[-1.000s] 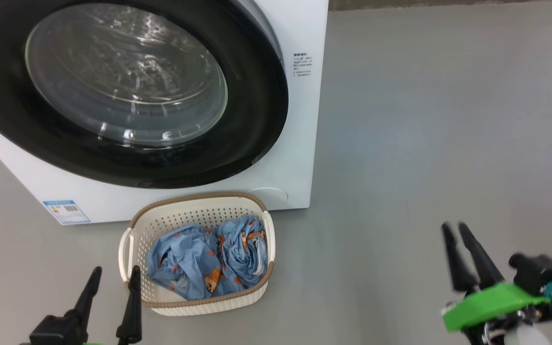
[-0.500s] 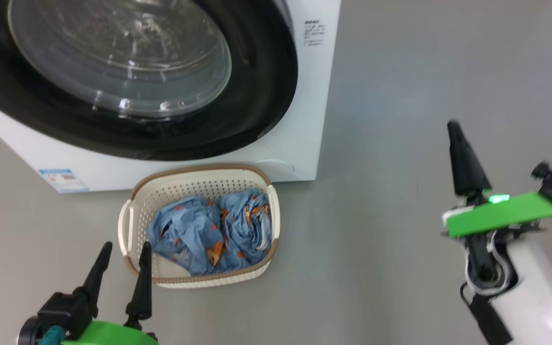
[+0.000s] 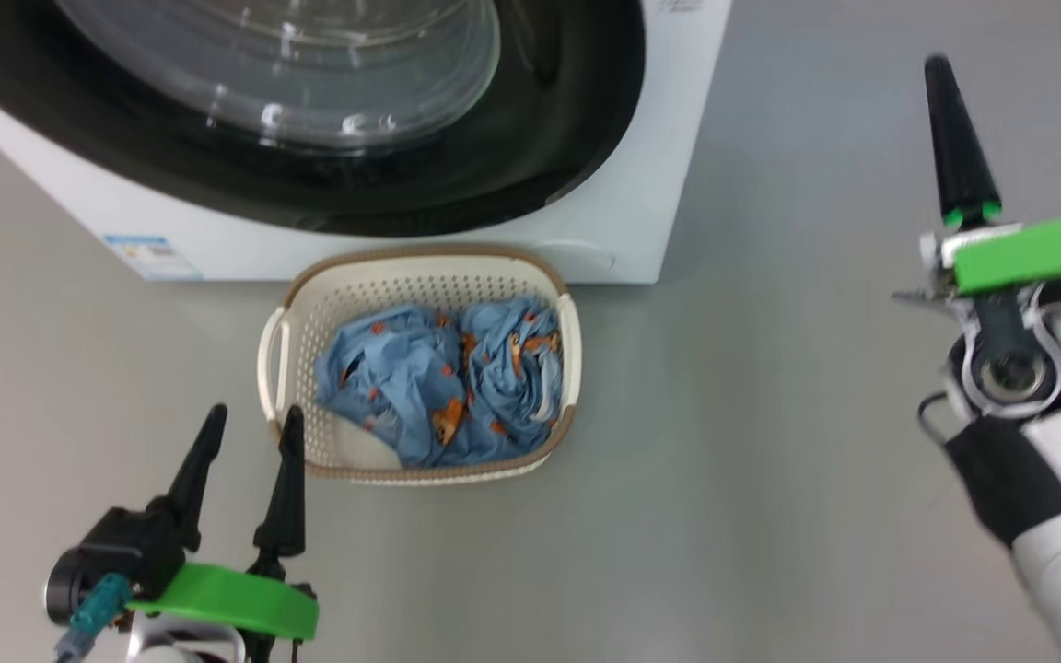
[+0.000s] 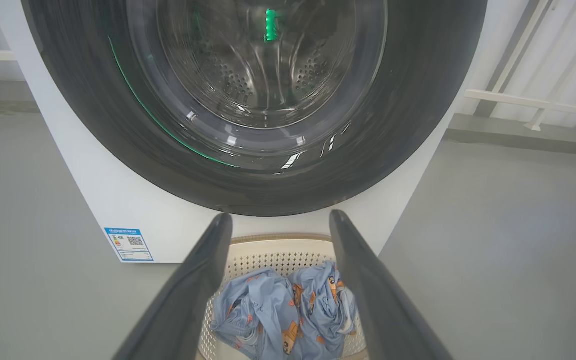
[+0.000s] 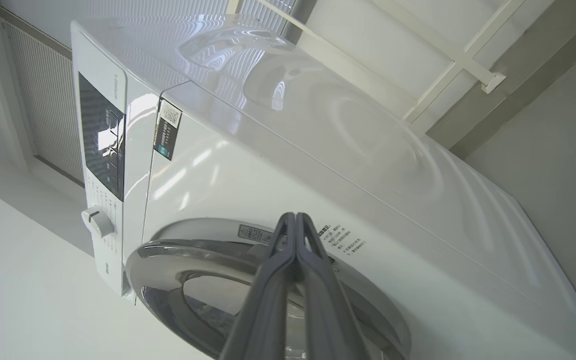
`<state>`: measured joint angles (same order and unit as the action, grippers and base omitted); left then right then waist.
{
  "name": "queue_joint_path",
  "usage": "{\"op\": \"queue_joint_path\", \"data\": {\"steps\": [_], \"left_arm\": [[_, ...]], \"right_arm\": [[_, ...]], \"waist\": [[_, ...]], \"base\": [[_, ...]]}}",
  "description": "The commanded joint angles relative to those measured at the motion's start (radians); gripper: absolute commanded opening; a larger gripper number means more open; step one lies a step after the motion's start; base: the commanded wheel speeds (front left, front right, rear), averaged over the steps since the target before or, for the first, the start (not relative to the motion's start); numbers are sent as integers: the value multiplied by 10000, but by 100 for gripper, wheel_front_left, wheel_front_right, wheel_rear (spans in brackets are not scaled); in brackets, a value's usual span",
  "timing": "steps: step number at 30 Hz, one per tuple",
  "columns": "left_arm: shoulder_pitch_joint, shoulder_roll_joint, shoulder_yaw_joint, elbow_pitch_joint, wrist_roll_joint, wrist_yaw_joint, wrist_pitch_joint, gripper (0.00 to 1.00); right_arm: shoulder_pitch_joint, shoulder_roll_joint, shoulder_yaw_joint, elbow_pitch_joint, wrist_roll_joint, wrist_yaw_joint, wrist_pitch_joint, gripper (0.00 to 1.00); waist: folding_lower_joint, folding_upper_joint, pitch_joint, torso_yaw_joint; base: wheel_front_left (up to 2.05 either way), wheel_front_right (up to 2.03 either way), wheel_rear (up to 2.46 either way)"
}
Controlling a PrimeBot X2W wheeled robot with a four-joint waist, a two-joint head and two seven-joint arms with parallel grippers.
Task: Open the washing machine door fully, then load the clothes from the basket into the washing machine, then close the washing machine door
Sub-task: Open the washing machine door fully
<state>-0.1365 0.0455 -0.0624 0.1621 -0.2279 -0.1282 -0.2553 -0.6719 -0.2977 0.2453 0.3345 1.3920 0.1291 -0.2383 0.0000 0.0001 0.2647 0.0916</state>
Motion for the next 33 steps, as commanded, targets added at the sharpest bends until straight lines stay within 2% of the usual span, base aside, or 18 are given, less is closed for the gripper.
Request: {"op": "queue_joint_path", "data": {"steps": [1, 4, 5, 8, 9, 19, 27, 33], "left_arm": [[-421, 107, 246, -250, -154, -25, -65, 100], [-656, 94, 170, -278, -210, -25, -65, 100], [-800, 85, 122, -288, -247, -25, -65, 100], [-974, 73, 48, -297, -298, -25, -65, 100], [-974, 73, 48, -297, -298, -25, -65, 100], [-1378, 51, -157, -343, -550, -25, -65, 100], [-1666, 49, -334, -521, -784, -25, -65, 100], [-1866, 48, -430, -589, -910, -25, -65, 100]], "right_arm": [[-473, -263, 324, -100, 403, 16, 337, 0], [-1057, -499, 372, 23, 1212, 16, 1053, 0], [-1399, -608, 358, 110, 1672, 16, 1617, 0], [-1871, -775, 366, 327, 2121, 16, 2540, 0], [-1871, -775, 366, 327, 2121, 16, 2540, 0], [-3377, -805, 220, 1163, 3030, 16, 5497, 0], [-4531, -595, 28, 1611, 3000, 16, 6659, 0], [-5223, -424, 102, 1992, 2703, 16, 7114, 0]], "waist": [[0, -1, 511, 396], [0, -1, 812, 594], [0, -1, 977, 723], [0, -1, 1215, 906], [0, -1, 1215, 906], [0, -1, 1914, 1319], [0, -1, 2465, 1513], [0, -1, 2728, 1681]], "base": [[0, 0, 0], [0, 0, 0], [0, 0, 0], [0, 0, 0], [0, 0, 0], [0, 0, 0], [0, 0, 0], [0, 0, 0]]}}
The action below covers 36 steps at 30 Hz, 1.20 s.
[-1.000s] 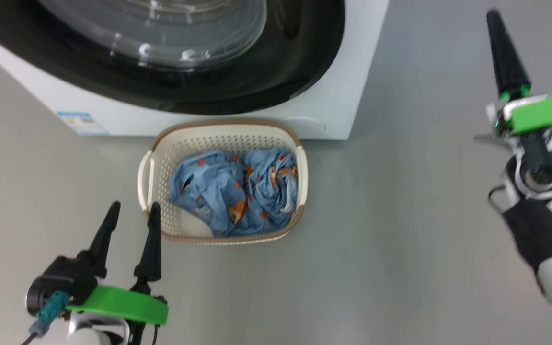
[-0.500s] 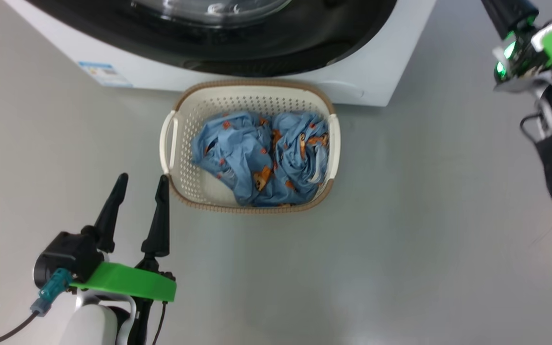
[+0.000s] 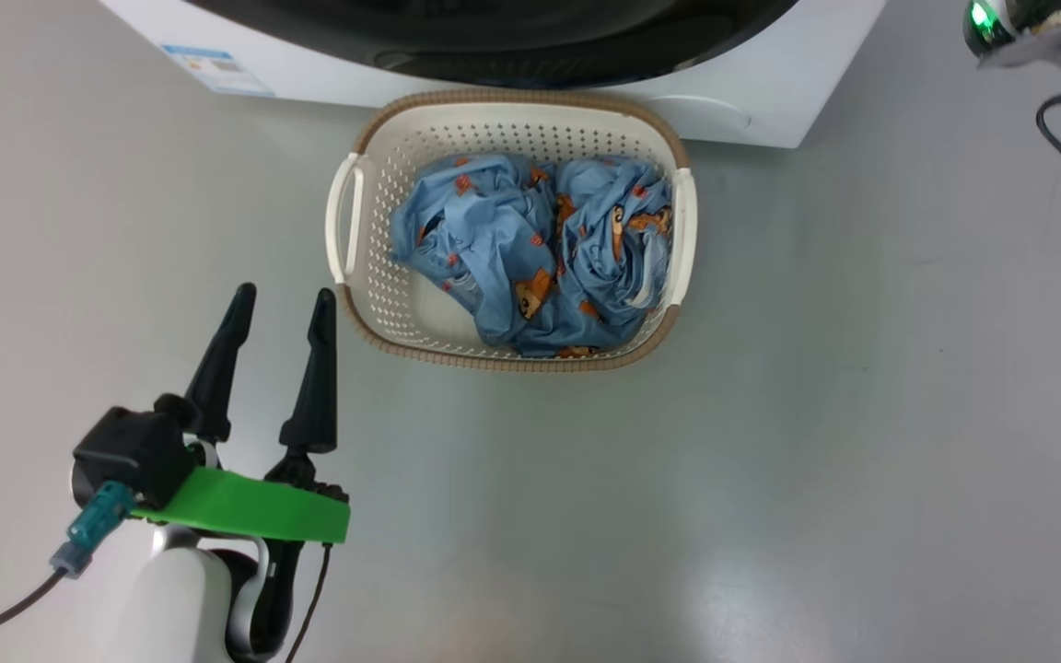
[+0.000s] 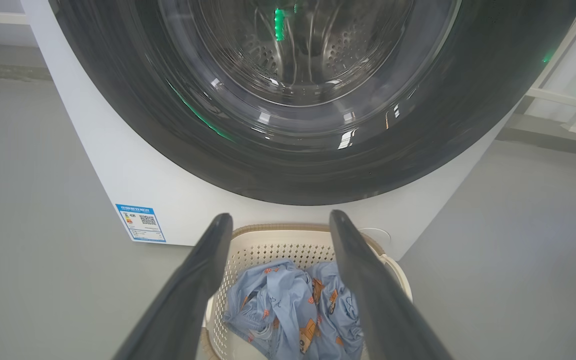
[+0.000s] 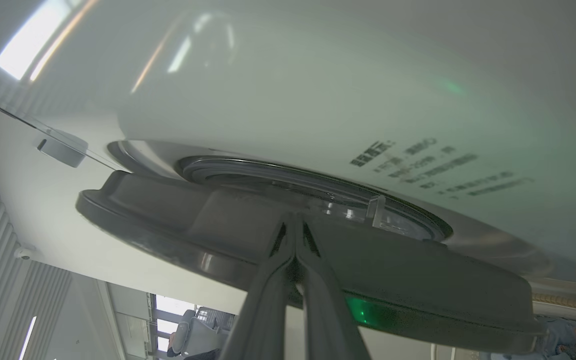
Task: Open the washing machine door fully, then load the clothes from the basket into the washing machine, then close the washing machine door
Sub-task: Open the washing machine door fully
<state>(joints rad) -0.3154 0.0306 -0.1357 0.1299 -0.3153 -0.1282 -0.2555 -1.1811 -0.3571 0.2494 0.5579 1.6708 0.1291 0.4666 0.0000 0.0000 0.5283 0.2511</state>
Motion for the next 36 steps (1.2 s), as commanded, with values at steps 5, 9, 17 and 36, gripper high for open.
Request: {"op": "queue_joint_path", "data": {"steps": [5, 9, 17, 36], "left_arm": [[-145, 197, 214, -333, -133, -25, -63, 100], [-187, 197, 144, -383, -206, -25, -63, 100], [-226, 197, 159, -382, -288, -25, -63, 100], [244, 197, 193, -202, -36, -25, -63, 100]], "right_arm": [[-595, 314, 49, -16, -326, 16, 125, 0], [-827, 387, 84, 68, -501, 16, 208, 0], [-844, 488, 236, 22, -672, 16, 569, 0], [1141, 793, 726, -797, -725, 16, 1418, 0]], "waist": [[0, 0, 221, 203], [0, 0, 322, 303], [0, 0, 325, 368], [0, 0, -728, 148]], "base": [[0, 0, 0], [0, 0, 0], [0, 0, 0], [0, 0, 0]]}}
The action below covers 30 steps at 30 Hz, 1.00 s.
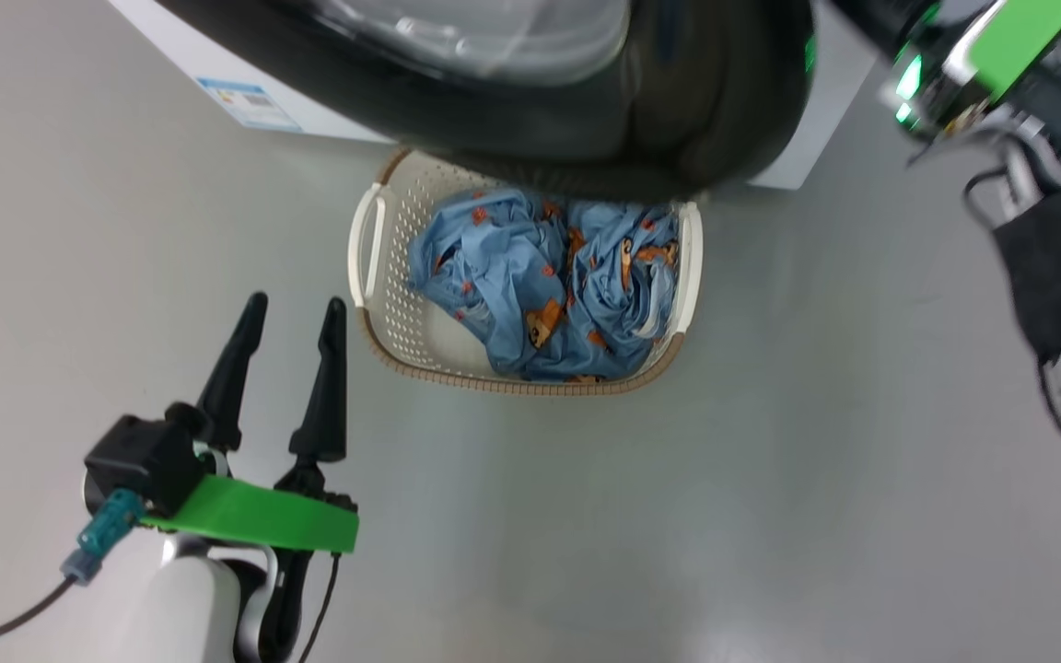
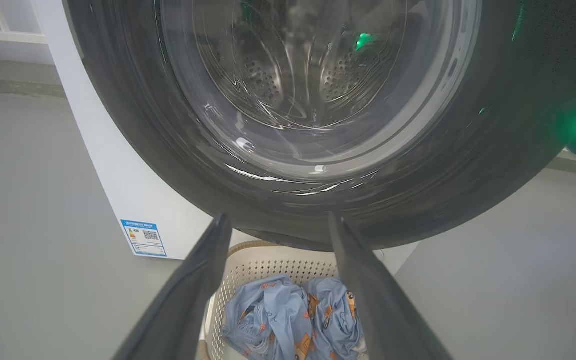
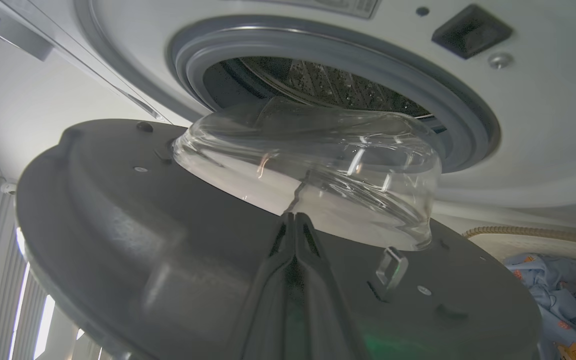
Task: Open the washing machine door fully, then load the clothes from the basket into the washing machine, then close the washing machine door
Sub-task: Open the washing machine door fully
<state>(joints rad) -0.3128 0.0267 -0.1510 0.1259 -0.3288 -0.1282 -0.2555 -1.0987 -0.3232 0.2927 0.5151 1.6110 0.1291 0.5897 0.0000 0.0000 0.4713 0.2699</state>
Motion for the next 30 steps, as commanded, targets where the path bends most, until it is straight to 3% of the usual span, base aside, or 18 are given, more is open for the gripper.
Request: {"op": "queue_joint_path", "data": {"steps": [1, 30], "left_arm": [[269, 235, 357, -154, 120, -25, -63, 100], [1300, 235, 500, 6, 694, -25, -63, 100]], "right_arm": [[447, 493, 348, -424, -127, 16, 251, 0], [3133, 1178, 1194, -1923, -95, 16, 1481, 0]], "waist": [[0, 0, -231, -60], [0, 0, -1828, -33]], "base": [[0, 0, 0], [0, 0, 0]]}}
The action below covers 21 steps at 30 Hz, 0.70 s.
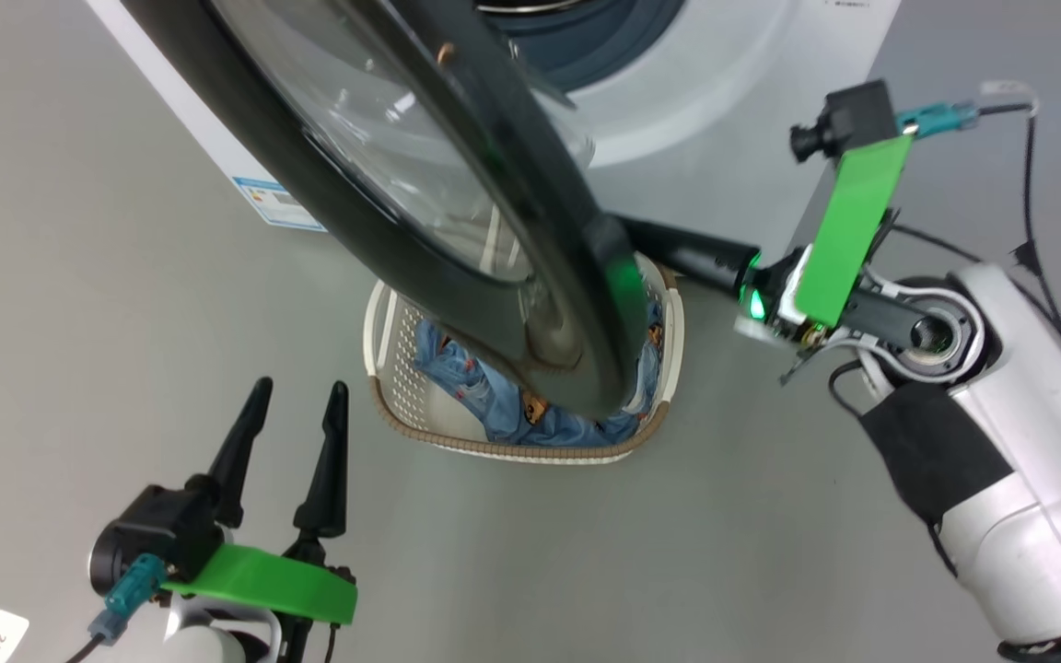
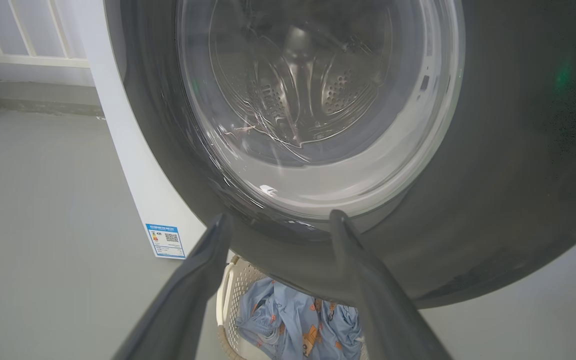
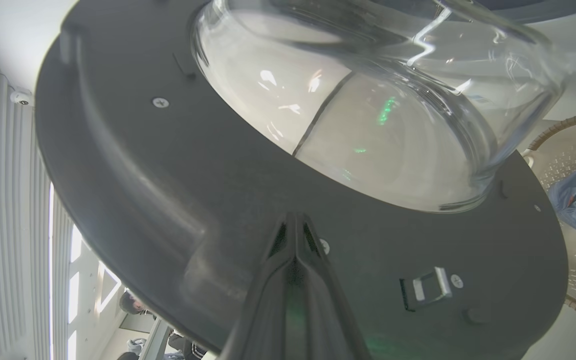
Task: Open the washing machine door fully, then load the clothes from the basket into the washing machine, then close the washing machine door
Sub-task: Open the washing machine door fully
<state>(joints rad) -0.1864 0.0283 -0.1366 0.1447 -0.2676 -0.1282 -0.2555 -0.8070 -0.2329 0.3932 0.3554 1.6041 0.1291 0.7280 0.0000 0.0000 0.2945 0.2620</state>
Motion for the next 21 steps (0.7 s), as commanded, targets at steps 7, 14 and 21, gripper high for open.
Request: {"op": "queue_joint_path", "data": {"steps": [7, 14, 21], "left_arm": [[207, 220, 366, -178, 106, -25, -63, 100], [198, 219, 318, -177, 74, -25, -63, 100], [238, 219, 266, -108, 127, -25, -63, 100]], "right_arm": [[646, 552, 394, -538, -72, 16, 300, 0], [837, 919, 698, -587, -179, 16, 437, 0], [1080, 1189, 845, -610, -188, 16, 442, 0]], "waist": [[0, 0, -349, 202], [0, 0, -513, 333], [0, 0, -766, 331]], "base": [[0, 0, 0], [0, 0, 0], [0, 0, 0]]}}
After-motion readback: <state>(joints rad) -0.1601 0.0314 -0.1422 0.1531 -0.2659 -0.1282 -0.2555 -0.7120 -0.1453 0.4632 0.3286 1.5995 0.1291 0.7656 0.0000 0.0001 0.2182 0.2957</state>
